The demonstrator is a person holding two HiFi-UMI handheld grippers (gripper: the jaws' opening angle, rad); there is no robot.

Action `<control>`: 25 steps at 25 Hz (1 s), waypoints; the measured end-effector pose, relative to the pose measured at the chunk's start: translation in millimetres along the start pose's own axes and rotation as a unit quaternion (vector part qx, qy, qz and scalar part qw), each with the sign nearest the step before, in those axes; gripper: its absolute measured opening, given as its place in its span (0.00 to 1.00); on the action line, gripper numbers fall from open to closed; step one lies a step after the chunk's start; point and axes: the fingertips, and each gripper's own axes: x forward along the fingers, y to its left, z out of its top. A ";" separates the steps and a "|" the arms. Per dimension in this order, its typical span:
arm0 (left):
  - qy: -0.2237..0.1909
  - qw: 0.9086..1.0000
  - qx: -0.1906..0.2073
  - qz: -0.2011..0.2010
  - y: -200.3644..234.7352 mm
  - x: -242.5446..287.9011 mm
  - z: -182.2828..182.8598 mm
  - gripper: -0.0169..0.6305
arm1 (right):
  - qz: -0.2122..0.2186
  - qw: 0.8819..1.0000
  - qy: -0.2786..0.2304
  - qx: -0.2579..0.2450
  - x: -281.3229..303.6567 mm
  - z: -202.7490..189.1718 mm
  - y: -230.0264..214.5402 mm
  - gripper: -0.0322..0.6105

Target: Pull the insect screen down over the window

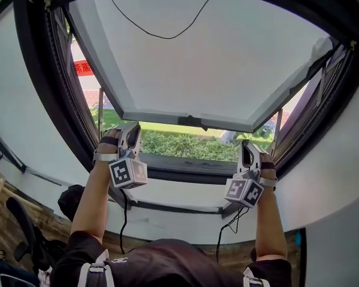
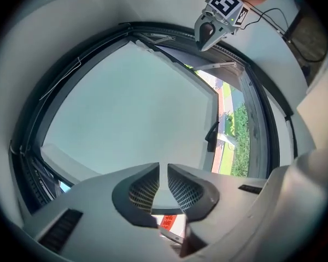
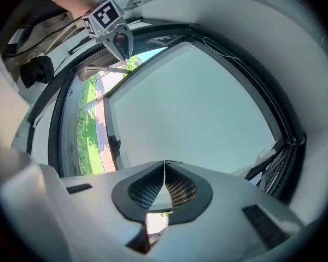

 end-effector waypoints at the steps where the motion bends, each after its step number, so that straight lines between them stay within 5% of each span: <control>1: -0.002 1.000 0.001 0.003 5.7 0.2 0.4 0.12 | -0.006 1.000 -0.001 -0.001 0.1 -0.8 -7.5 0.08; 8: -0.029 0.998 0.018 0.061 70.5 -3.4 6.6 0.17 | -0.077 0.997 -0.013 -0.009 2.1 2.6 -91.0 0.13; 14: -0.076 0.983 0.041 0.160 177.5 -18.4 33.5 0.17 | -0.152 0.987 -0.038 0.021 0.3 11.3 -197.2 0.15; 20: -0.102 0.969 0.004 0.226 296.2 -37.4 49.6 0.17 | -0.196 0.978 -0.062 -0.020 -10.2 49.3 -279.4 0.15; 25: -0.093 0.961 0.037 0.258 353.2 -50.5 61.6 0.17 | -0.222 0.972 -0.065 -0.050 -16.2 72.9 -328.2 0.15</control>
